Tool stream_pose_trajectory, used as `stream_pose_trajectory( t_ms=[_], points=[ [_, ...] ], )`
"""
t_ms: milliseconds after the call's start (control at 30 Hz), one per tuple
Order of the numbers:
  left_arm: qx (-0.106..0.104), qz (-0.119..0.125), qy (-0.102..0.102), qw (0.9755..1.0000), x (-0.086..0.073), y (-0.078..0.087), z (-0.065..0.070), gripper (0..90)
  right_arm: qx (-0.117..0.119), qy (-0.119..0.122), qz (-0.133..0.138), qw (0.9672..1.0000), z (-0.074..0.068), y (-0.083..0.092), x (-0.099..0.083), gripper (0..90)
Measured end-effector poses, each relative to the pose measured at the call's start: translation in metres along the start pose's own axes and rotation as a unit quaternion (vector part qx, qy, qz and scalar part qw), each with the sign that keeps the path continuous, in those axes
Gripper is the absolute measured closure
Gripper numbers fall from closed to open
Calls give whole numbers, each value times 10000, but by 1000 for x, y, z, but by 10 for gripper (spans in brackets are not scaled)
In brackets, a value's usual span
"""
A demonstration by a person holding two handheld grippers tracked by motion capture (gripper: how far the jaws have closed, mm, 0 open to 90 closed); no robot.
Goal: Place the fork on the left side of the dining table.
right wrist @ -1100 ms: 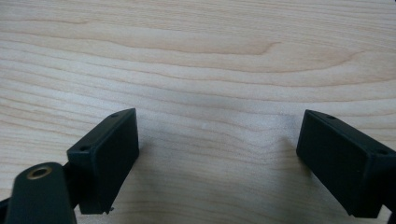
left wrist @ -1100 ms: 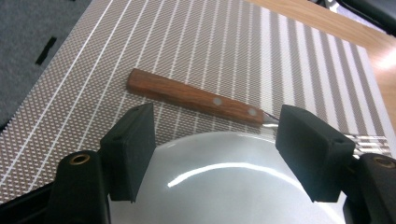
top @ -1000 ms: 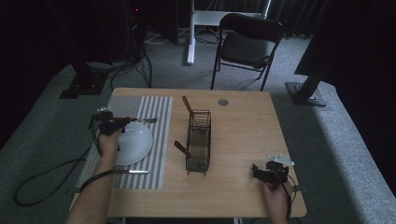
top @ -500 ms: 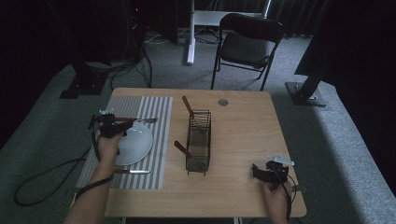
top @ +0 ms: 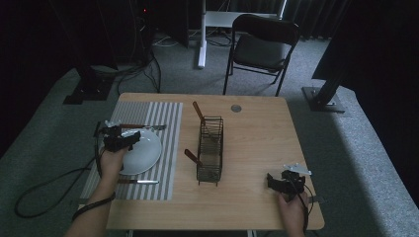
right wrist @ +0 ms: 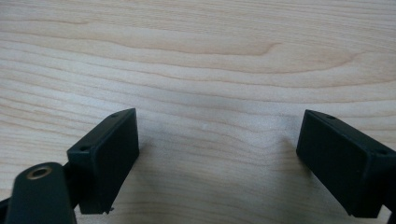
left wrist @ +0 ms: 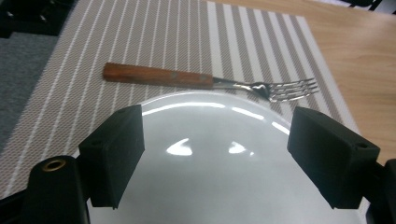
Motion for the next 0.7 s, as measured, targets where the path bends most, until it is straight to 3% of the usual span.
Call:
stream_pose_trajectory(
  t_ms=[167,333,467,533,700],
  points=[
    [-88,73,-2,9999,-2,10,3,190,0,0,0,10000,0,0,0,126],
    [-98,126,-178,9997,-4,19,8,190,1,2,0,10000,0,0,0,126],
    [-185,200,-102,9996,-6,26,10,188,0,1,0,10000,0,0,0,126],
    [-334,244,-74,9991,-8,30,12,104,1,2,0,10000,0,0,0,126],
    [-318,257,-94,9991,-16,40,13,103,0,0,-1,10000,0,0,0,126]
  ],
)
Point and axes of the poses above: each handheld gripper's, and its own axes: y roughly backward along the jaws, x roughly out of its top, z roughly to its right, the point moved 8 cm from there along -y, roughly forward along the jaws, and after that the axes turned 13 degrees about -y, right-handed, at the moved point
